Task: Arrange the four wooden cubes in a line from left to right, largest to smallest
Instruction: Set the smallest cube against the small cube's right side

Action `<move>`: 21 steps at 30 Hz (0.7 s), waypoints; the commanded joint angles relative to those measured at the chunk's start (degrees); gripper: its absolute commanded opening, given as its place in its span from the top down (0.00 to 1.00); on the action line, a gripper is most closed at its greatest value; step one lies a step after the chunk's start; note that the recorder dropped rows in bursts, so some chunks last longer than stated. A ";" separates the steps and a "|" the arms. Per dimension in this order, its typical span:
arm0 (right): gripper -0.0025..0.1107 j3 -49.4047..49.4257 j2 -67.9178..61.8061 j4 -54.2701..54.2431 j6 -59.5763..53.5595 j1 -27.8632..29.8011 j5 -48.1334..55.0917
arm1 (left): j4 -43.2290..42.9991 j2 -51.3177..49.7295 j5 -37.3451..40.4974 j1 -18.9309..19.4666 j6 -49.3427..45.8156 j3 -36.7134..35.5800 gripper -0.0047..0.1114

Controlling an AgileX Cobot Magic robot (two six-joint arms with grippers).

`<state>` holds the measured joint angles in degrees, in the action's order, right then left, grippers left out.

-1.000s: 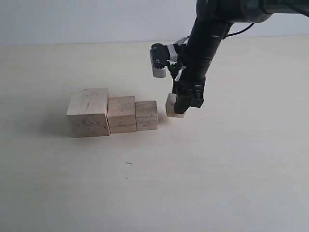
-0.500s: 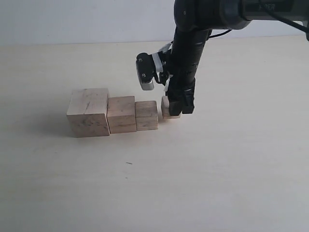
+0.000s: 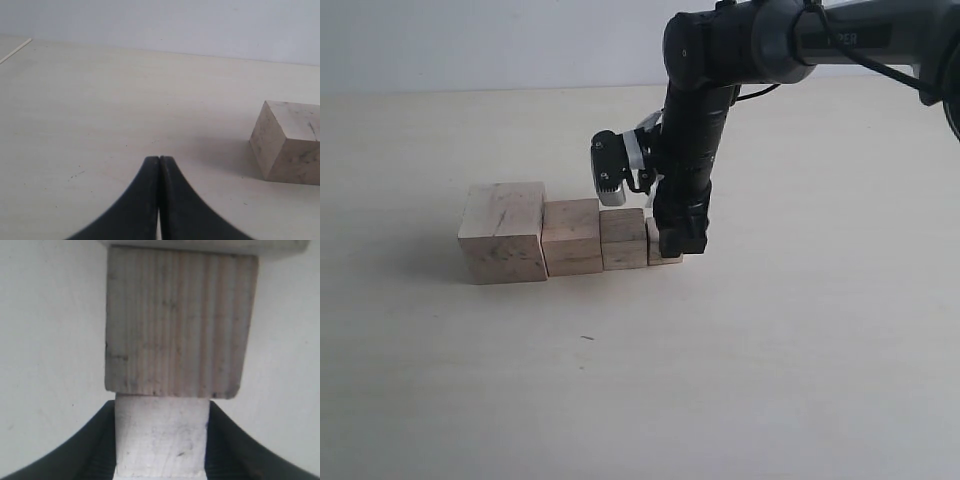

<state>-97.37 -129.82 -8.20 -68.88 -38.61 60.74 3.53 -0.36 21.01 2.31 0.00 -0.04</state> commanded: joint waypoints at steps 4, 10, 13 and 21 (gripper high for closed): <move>0.98 0.09 -0.14 -4.52 0.11 -0.07 -0.85 | -0.12 0.36 -0.58 -0.19 0.00 0.04 0.96; 0.97 0.09 -0.14 -3.77 0.91 -0.07 -0.85 | -0.12 0.36 -0.58 -0.19 0.00 0.04 0.96; 0.91 0.09 -0.14 -3.38 2.95 -0.07 -0.85 | -0.12 0.36 -0.58 -0.19 0.00 0.04 0.96; 0.53 0.09 -0.14 -3.38 3.66 -0.07 -0.85 | -0.12 0.36 -0.58 -0.19 0.00 0.04 0.96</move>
<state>-97.37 -129.91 -11.37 -66.13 -38.61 60.39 3.53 -0.36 21.01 2.31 0.00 -0.04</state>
